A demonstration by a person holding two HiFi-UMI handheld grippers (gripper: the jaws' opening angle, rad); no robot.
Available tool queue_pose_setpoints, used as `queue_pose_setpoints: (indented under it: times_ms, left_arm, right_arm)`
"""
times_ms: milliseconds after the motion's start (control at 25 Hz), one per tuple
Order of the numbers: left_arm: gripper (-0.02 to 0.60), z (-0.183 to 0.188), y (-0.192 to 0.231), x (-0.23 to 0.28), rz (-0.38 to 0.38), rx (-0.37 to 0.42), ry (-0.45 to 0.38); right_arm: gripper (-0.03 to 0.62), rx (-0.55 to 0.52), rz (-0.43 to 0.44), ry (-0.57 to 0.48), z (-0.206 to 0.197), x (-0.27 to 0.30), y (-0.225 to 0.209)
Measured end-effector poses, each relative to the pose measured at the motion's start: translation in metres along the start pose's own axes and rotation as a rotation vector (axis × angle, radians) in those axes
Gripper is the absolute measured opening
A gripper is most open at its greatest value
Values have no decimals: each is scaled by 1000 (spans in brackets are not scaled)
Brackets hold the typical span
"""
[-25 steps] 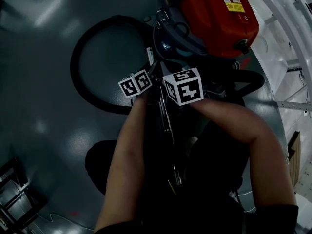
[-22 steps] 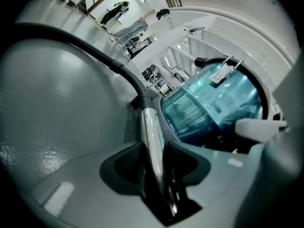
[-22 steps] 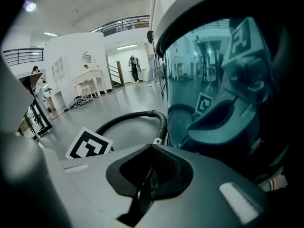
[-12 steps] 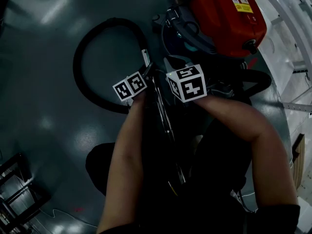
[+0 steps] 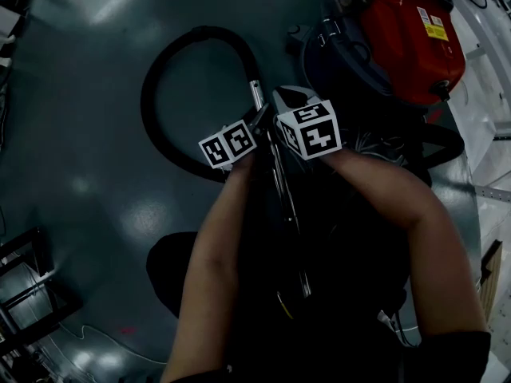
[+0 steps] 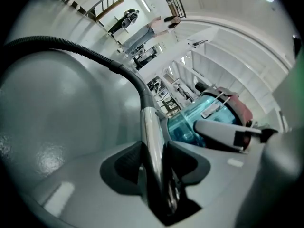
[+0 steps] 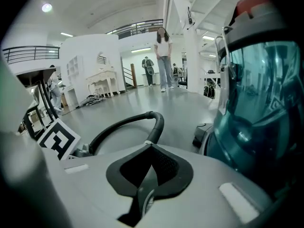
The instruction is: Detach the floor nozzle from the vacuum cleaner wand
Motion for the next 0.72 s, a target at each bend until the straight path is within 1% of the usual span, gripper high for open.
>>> queue_pose_setpoints:
  times_ms: [160, 320, 400, 520, 600, 720]
  left_arm:
    - [164, 9, 0, -20, -14, 6, -22]
    - [161, 16, 5, -42, -8, 16, -42]
    - [163, 18, 7, -54, 0, 21, -36]
    - [163, 20, 7, -69, 6, 33, -18]
    - [164, 21, 5, -80, 8, 46, -9]
    - [166, 27, 3, -96, 29, 76, 1]
  right_arm:
    - [-3, 19, 25, -1, 6, 13, 14]
    - [-3, 50, 52, 2, 13, 26, 30]
    - [-3, 53, 93, 9, 16, 34, 42]
    - [-3, 14, 161, 16, 19, 42, 59]
    - [-3, -6, 184, 22, 19, 46, 67]
    - [-2, 1, 202, 10, 24, 50, 75]
Point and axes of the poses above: the fingertips, and each gripper's own axes: x forward along the fingers, y to its left, z out of its top, the point moved 4 cm from there along -x, backward along the fingers, and after that the axes turned 1 degree about y, right-handed, at the moved point
